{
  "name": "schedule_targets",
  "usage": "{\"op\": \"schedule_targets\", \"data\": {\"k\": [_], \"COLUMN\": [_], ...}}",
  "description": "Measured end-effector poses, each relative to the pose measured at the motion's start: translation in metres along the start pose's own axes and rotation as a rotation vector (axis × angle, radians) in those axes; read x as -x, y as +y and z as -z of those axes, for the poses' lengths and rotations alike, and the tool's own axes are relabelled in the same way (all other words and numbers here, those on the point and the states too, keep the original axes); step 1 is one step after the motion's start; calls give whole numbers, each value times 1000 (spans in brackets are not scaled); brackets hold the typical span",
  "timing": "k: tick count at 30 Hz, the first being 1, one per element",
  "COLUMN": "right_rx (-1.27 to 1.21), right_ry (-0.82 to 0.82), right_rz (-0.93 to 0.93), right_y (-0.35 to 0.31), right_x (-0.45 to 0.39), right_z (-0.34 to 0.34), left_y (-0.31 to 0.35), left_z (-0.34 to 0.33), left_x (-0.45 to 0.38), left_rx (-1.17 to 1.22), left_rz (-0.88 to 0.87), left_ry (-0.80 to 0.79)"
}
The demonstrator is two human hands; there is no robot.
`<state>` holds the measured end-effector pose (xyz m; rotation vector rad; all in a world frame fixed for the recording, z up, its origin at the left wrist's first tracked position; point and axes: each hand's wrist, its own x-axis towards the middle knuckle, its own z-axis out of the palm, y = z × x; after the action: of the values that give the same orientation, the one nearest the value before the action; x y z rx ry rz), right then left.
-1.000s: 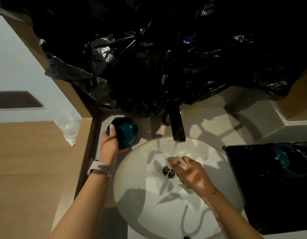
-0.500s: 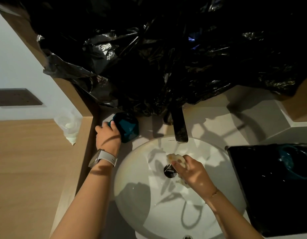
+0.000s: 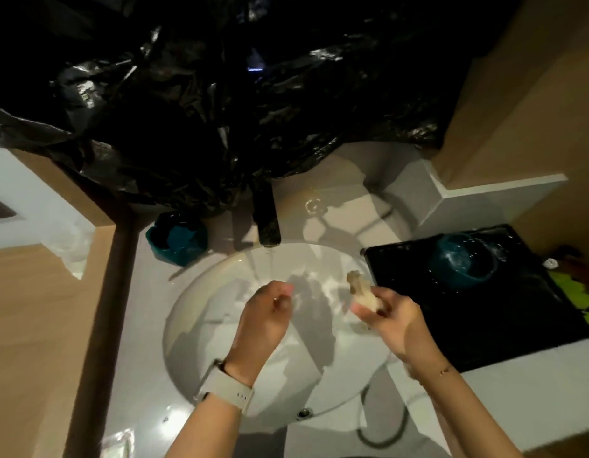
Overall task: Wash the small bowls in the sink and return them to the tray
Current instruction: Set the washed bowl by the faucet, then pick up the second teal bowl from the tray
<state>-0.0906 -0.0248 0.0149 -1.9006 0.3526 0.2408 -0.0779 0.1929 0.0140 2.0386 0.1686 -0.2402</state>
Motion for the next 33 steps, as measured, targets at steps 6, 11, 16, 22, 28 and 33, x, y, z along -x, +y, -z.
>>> {"op": "schedule_targets", "data": {"k": [6, 11, 16, 22, 28, 33], "right_rx": [92, -54, 0, -155, -188, -228], "right_ry": [93, 89, 40, -36, -30, -60], "right_rz": [62, 34, 76, 9, -57, -74], "right_y": [20, 45, 60, 68, 63, 44], "right_x": [18, 17, 6, -5, -8, 0], "right_z": [64, 103, 125, 132, 131, 125], "left_y": [67, 125, 147, 139, 144, 139], "left_z": [-73, -155, -224, -253, -240, -188], "left_x": [-20, -67, -99, -114, -118, -100], "left_rx": [16, -45, -128, -81, 50, 278], "left_rz": [-61, -44, 147, 216, 319, 396], "left_ry": [-152, -302, -406, -396, -387, -445]}}
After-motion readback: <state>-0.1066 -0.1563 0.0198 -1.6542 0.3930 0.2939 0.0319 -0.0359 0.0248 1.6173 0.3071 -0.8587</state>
